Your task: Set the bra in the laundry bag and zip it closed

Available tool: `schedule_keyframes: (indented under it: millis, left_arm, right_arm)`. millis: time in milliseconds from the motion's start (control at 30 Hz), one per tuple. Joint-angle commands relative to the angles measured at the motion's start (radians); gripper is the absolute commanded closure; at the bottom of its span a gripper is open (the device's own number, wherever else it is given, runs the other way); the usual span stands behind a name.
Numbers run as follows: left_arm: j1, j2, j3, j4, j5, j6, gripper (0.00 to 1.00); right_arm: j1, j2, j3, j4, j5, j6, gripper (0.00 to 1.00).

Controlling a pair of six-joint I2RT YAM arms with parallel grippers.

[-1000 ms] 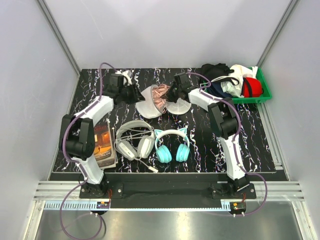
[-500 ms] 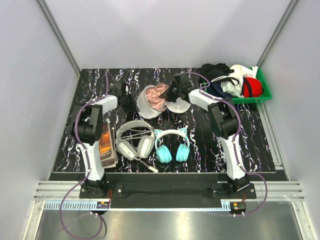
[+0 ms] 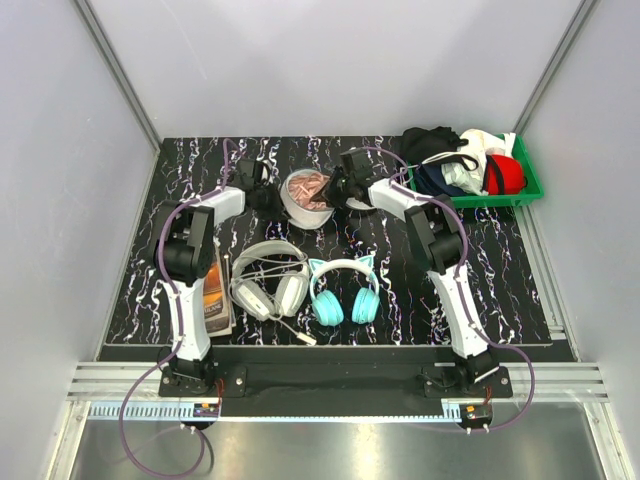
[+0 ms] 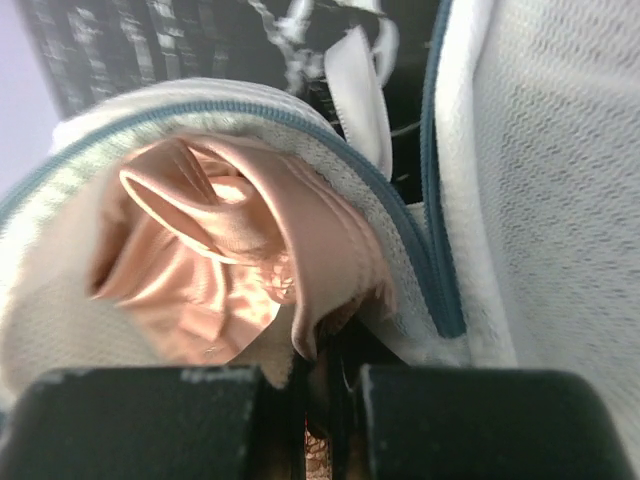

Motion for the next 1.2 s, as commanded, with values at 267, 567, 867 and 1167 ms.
schedule_keyframes:
  millis: [267,567,867,1167]
  left_arm:
    - [-0.007,-0.029,-0.036,0.06,0.027,0.001,0.87]
    - [-0.007,-0.049,-0.037,0.02,-0.033,0.064,0.77]
    - [-0.012,-0.282,-0.062,-0.046,-0.281,0.113,0.63]
    - [-0.209,-0.3,0.183,-0.009,-0.198,0.3,0.64]
  right_arm:
    - [0.02,-0.094,0.056,-0.222,0.132,-0.275,0.7]
    - [0.021,-0.191,0.131,-0.448,0.28,-0.407,0.41]
    - [0.014,-0.317,0.113,-0.519,0.476,-0.48,0.11]
    - [-0.064,-0.345,-0.005,-0.516,0.631,-0.274,0.23]
